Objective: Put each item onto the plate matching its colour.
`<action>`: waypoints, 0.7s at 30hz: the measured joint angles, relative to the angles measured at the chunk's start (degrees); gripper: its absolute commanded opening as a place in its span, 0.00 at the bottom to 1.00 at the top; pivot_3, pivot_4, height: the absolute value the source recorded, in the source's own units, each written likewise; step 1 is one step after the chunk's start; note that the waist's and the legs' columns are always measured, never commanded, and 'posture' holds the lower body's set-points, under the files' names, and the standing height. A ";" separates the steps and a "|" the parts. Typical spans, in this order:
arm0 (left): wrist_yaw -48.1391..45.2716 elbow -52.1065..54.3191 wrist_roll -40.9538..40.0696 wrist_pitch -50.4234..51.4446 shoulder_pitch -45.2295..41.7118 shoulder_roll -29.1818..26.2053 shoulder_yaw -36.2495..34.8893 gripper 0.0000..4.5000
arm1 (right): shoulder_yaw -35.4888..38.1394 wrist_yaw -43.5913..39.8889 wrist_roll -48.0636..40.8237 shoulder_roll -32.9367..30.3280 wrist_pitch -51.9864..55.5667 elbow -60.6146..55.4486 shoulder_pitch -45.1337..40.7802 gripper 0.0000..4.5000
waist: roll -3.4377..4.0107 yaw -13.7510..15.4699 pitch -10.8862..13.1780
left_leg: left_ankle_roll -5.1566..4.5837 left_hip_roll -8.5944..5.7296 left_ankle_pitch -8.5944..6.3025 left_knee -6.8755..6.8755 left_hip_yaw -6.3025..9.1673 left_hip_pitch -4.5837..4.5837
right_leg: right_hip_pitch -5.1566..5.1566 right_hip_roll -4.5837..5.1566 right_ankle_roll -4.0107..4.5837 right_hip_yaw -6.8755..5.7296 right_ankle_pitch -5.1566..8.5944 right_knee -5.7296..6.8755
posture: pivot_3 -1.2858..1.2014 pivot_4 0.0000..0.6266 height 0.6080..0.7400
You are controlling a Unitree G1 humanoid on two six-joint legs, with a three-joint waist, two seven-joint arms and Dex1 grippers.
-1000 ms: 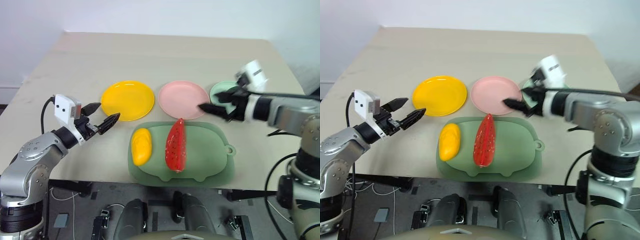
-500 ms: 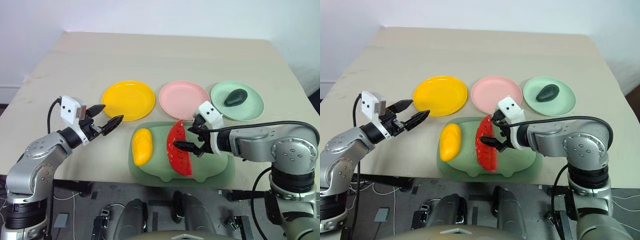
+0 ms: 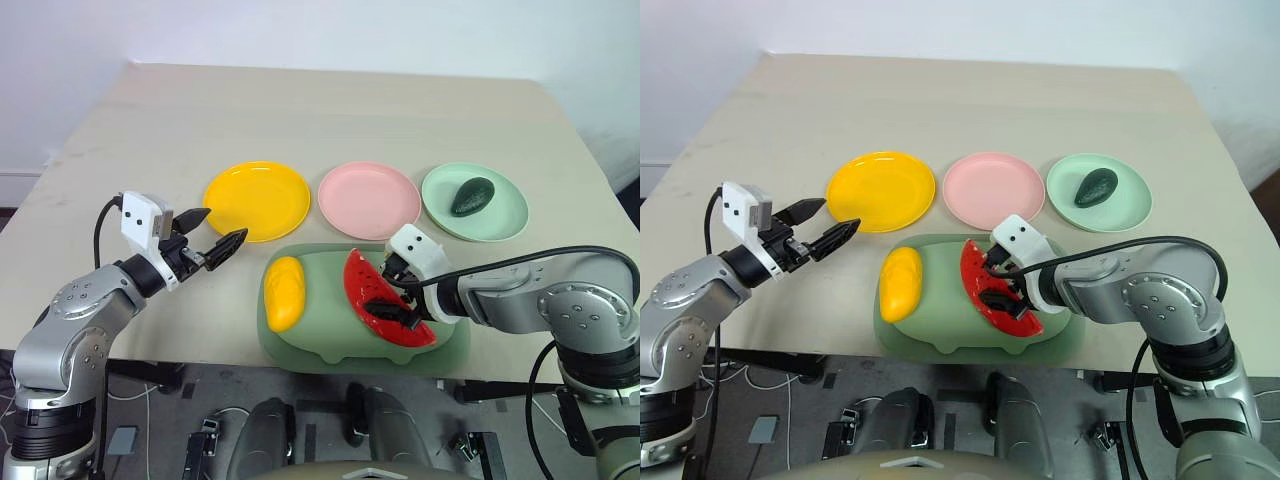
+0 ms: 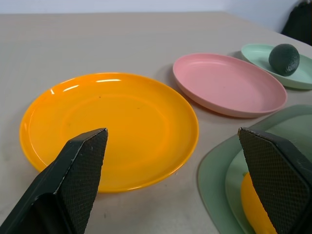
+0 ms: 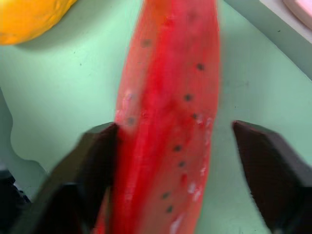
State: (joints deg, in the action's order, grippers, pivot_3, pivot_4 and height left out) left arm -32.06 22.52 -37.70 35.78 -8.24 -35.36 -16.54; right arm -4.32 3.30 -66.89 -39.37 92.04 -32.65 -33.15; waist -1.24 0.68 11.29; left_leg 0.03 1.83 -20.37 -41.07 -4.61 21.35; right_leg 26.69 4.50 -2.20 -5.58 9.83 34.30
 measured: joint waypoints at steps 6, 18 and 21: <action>0.04 0.00 0.08 -0.15 -0.06 -0.01 -0.07 1.00 | -0.13 -5.22 5.96 -0.96 -0.71 4.01 -7.05 0.52 | 0.01 -0.20 0.01 | 0.00 0.00 0.00 0.00 -0.02 0.00 | 0.04 -0.02 0.00 0.01 0.00 0.01 | 0.52 0.24 1.00; 0.59 0.20 0.23 -0.22 -0.18 -0.46 -0.87 1.00 | -18.44 -27.20 37.75 -0.55 -31.71 38.91 -28.58 0.52 | 0.01 -0.31 0.01 | -0.02 -0.01 -0.01 0.03 -0.07 0.05 | 0.07 -0.05 0.00 -0.01 0.00 -0.03 | 0.52 0.24 1.00; 1.17 1.15 0.43 0.05 0.35 -0.72 -1.16 1.00 | -22.23 -32.19 44.59 3.97 -40.02 49.39 -29.21 0.52 | 0.02 -0.46 0.01 | 0.08 0.01 0.05 0.03 -0.11 0.08 | 0.11 -0.03 -0.01 0.00 -0.01 -0.01 | 0.52 0.24 1.00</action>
State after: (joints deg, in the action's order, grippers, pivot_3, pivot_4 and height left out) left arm -30.89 23.67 -37.26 35.83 -7.89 -36.08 -17.70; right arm -26.55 -28.89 -22.30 -35.40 52.02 16.74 -62.36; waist -1.22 0.22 11.31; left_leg 0.11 1.84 -20.32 -41.04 -4.72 21.43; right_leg 26.79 4.46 -2.20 -5.58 9.82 34.29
